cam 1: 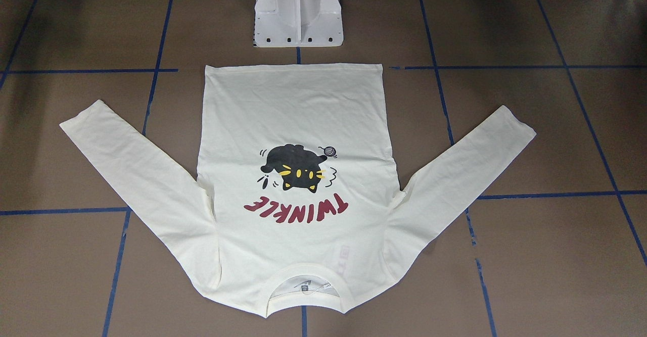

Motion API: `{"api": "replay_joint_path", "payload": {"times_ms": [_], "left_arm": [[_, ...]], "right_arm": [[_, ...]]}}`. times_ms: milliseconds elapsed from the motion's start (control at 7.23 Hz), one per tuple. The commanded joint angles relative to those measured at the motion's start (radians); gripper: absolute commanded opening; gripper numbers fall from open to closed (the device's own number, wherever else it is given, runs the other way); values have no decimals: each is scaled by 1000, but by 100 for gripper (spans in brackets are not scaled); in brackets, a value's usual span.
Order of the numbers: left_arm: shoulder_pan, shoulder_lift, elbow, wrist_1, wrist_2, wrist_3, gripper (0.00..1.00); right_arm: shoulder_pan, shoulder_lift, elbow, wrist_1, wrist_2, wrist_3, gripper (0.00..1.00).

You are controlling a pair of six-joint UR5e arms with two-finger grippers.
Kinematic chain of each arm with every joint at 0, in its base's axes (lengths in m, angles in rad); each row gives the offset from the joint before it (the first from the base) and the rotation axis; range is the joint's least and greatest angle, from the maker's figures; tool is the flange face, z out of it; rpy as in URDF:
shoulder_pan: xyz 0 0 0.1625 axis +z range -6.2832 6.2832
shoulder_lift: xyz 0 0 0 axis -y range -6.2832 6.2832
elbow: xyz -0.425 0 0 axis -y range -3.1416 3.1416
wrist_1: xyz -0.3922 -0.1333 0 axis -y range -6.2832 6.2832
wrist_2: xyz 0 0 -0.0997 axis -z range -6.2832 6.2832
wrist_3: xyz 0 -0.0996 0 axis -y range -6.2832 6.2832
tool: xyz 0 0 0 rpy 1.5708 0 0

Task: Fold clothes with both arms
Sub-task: 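Move the right gripper toward the sleeve cuff nearest it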

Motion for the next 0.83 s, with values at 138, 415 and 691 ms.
{"api": "replay_joint_path", "payload": {"times_ms": [138, 415, 691], "left_arm": [[0, -31, 103, -267, 23, -1, 100], [-2, -29, 101, -267, 23, -1, 100], [-2, -31, 101, -268, 23, -1, 100]], "right_arm": [[-40, -32, 5, 163, 123, 159, 100], [-217, -116, 15, 516, 113, 581, 100], [-486, -212, 30, 774, -152, 958, 99]]}}
